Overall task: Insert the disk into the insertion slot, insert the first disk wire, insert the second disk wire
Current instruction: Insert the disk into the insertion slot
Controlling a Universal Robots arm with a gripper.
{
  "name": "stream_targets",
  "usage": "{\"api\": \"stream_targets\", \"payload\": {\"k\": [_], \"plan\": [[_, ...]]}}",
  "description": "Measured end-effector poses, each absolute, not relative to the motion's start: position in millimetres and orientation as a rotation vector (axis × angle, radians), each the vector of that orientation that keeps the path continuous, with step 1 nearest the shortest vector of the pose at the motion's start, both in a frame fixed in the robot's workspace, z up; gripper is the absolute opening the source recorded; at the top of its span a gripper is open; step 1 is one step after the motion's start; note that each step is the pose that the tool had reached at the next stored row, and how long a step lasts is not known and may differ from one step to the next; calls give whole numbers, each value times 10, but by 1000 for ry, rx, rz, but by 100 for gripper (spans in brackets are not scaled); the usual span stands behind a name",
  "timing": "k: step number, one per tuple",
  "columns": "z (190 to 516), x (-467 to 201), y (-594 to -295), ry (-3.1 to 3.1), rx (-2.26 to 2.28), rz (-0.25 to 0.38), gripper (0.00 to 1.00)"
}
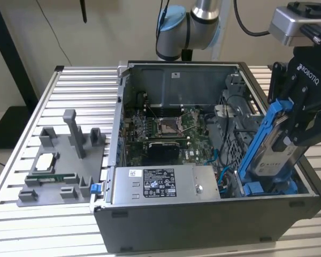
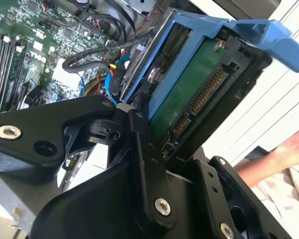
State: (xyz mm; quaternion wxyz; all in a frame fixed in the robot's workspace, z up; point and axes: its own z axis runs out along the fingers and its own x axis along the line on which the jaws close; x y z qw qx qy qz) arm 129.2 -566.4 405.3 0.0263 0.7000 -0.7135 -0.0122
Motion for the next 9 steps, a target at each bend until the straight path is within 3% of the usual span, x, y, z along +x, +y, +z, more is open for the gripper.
{"api": "stream_targets", "payload": {"k": [9], "plan": [[3890, 1294, -5605, -2207, 2160, -39, 0]]}}
